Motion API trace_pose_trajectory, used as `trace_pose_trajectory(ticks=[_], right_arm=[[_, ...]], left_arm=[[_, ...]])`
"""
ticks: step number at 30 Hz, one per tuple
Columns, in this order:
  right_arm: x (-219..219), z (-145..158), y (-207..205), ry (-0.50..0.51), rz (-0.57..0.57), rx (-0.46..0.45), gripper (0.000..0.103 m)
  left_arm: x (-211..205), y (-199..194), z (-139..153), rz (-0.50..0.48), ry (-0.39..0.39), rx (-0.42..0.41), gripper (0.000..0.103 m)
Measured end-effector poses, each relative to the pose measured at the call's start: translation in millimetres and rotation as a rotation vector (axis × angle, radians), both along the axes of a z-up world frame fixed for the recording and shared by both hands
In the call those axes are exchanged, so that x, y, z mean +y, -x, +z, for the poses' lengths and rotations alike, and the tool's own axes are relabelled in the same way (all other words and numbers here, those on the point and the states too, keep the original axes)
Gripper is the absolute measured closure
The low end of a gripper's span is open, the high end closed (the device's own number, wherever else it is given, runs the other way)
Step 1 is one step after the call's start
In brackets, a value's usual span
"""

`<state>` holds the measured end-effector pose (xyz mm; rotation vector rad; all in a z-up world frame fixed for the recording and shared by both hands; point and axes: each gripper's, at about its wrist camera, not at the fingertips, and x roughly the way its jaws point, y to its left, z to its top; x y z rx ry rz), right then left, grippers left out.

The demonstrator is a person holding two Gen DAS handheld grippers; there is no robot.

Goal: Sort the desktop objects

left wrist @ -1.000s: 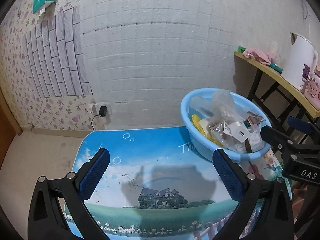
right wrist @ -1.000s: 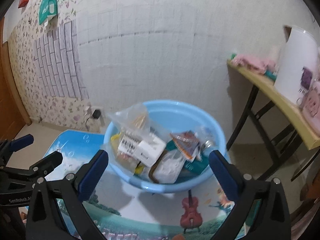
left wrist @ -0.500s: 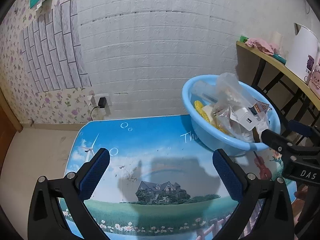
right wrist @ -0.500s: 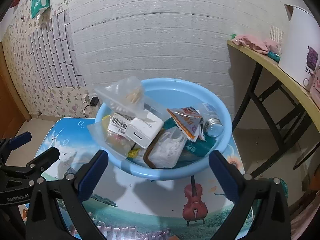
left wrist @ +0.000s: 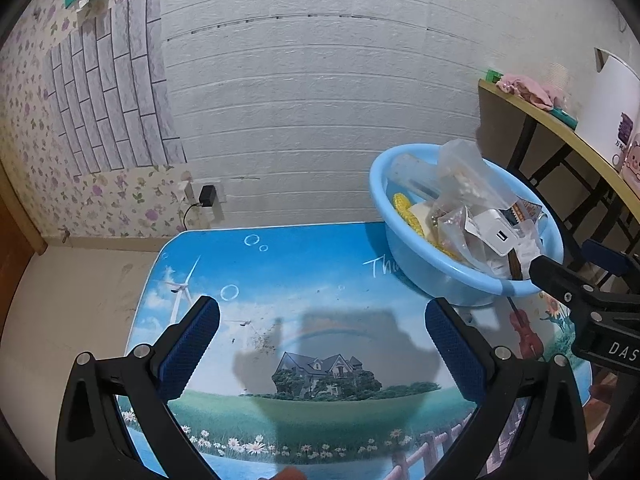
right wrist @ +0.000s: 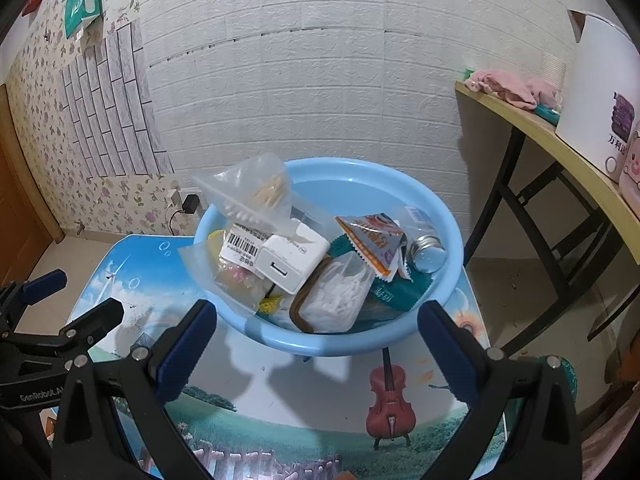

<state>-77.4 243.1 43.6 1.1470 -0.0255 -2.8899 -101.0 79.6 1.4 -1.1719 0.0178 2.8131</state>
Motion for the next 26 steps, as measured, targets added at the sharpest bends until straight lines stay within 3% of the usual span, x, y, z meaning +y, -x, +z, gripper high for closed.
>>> trace_pose_trajectory(ticks=[26], right_arm=[[-0.5,2.9,-4.3,0.000,0.001,0.005,0.000]], left_arm=[[-1.1,-7.5,7.5,-0.008,0.008,0.028,0.000]])
